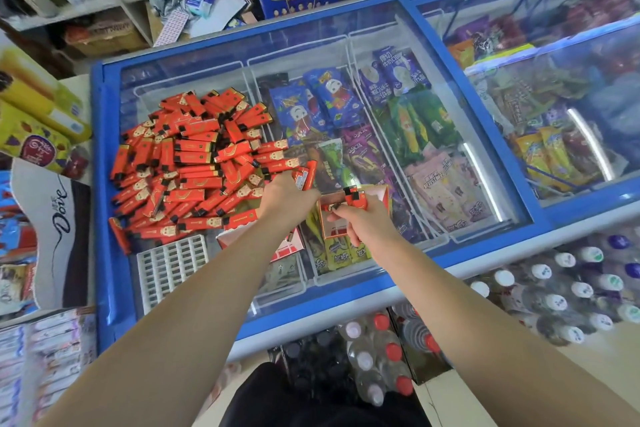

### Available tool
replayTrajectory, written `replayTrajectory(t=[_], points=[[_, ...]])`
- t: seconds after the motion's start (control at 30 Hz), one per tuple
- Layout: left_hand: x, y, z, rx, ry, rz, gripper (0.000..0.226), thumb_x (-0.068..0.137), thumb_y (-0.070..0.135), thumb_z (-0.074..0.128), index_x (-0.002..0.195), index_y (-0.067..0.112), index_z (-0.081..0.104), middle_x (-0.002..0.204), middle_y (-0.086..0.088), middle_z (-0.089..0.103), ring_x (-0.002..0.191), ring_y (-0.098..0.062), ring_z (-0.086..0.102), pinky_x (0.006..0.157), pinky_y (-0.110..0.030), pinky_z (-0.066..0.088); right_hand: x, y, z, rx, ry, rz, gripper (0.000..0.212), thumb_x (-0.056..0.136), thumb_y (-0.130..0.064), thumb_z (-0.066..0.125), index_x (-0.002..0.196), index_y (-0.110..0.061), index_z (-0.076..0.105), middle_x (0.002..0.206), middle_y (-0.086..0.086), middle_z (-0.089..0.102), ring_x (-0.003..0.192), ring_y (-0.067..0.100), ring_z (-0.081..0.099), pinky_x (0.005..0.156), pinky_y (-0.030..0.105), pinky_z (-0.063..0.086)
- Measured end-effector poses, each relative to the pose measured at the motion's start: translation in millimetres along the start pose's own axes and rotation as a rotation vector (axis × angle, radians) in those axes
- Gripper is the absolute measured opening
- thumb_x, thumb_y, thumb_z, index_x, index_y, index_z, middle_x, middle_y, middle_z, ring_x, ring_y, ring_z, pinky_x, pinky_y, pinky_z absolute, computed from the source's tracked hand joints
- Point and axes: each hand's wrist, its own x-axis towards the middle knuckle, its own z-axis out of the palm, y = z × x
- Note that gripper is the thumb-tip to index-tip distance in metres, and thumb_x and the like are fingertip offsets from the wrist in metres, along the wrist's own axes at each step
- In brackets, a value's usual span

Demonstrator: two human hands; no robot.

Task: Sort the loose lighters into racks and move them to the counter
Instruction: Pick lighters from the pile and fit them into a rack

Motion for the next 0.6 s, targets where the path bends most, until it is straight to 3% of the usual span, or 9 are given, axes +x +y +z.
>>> replayTrajectory(t=[0.07,0.2,0.3,0.4,0.47,0.53,0.6], points=[[1,-1,1,-0.029,-0.014,-0.004,0.031,0.072,0.034,0.072,0.095,0.015,0.066,0.085,-0.009,0.073,0.075,-0.029,0.074,0.073,-0.049,0.065,0,1,1,0.002,0.012,0.005,0.022,0.099,-0.006,0.057,0.110,-0.011,0.076,0.089,0.011,0.078,0.034,0.012,0.034,0.046,0.030,0.030],[1,-1,1,0.000,-0.024,0.019,0.022,0.074,0.030,0.072,0.090,0.018,0.063,0.082,-0.007,0.073,0.074,-0.028,0.073,0.074,-0.049,0.065,0,2,2,0.011,0.037,0.027,0.019,0.100,-0.006,0.057,0.107,-0.010,0.074,0.090,0.009,0.079,0.036,0.013,0.034,0.045,0.030,0.030],[1,2,0,0.019,-0.047,0.026,0.033,0.071,0.031,0.071,0.099,0.013,0.064,0.085,-0.008,0.072,0.075,-0.028,0.072,0.073,-0.048,0.065,1,-1,4,0.006,0.086,0.023,0.014,0.097,-0.006,0.058,0.100,-0.008,0.071,0.091,0.011,0.078,0.036,0.012,0.035,0.044,0.029,0.029],[-2,5,2,0.045,-0.091,0.024,0.031,0.075,0.028,0.072,0.099,0.012,0.060,0.089,-0.013,0.073,0.079,-0.032,0.073,0.075,-0.051,0.065,3,0,8,-0.011,0.161,0.005,0.007,0.093,-0.004,0.063,0.098,-0.003,0.068,0.091,0.016,0.077,0.034,0.002,0.046,0.039,0.016,0.033],[-5,5,5,0.052,-0.116,0.021,0.038,0.074,0.028,0.071,0.105,0.013,0.055,0.091,-0.015,0.074,0.082,-0.033,0.075,0.076,-0.053,0.065,3,4,10,-0.039,0.185,-0.013,0.005,0.092,-0.003,0.064,0.096,-0.001,0.066,0.084,0.015,0.075,0.034,-0.001,0.049,0.039,0.010,0.034],[-4,2,7,0.042,-0.118,0.015,0.053,0.075,0.029,0.070,0.122,0.008,0.058,0.090,-0.012,0.074,0.073,-0.027,0.074,0.071,-0.048,0.064,2,6,10,-0.068,0.181,-0.019,0.006,0.093,-0.005,0.063,0.087,-0.005,0.064,0.074,0.010,0.068,0.034,0.000,0.047,0.040,0.012,0.034],[-3,1,6,0.034,-0.112,0.006,0.055,0.078,0.029,0.071,0.126,0.006,0.060,0.089,-0.010,0.073,0.065,-0.022,0.070,0.064,-0.041,0.062,2,9,10,-0.102,0.175,0.000,0.014,0.095,-0.012,0.062,0.081,-0.011,0.062,0.068,0.004,0.064,0.036,0.002,0.044,0.041,0.017,0.033]])
